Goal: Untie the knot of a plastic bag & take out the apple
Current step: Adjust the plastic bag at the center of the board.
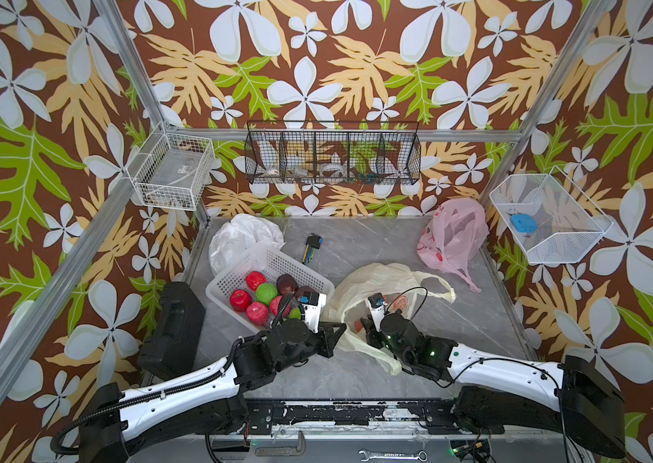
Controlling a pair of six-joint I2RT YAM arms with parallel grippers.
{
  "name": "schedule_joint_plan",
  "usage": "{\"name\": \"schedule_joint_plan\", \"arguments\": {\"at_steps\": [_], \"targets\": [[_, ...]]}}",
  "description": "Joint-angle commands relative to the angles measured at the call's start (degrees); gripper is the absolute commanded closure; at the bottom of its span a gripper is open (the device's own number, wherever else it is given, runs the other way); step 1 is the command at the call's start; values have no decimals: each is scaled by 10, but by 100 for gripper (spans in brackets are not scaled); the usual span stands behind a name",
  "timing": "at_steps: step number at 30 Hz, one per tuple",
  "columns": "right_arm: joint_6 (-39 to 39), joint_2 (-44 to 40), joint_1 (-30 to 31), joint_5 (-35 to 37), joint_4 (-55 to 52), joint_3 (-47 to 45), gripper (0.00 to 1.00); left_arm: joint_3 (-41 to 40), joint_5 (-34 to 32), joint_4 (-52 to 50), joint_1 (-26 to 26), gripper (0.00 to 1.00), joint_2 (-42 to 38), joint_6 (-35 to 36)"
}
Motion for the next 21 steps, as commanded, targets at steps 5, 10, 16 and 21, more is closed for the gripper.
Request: {"name": "schedule_joint_plan", "arguments": {"at_steps": [5,10,16,21], "targets": [[-53,48,4,-12,13,42,82,-19,5,24,2,100,-39,-2],[-87,75,11,-33,19,54,83,-37,4,35,2,100,-66,-9],[-135,118,51,45,-27,80,79,-62,-14,45,3,100,-103,-23],[-121,146,54,87,-45,91,74,-70,-13,49,2,100,-117,-13]]}}
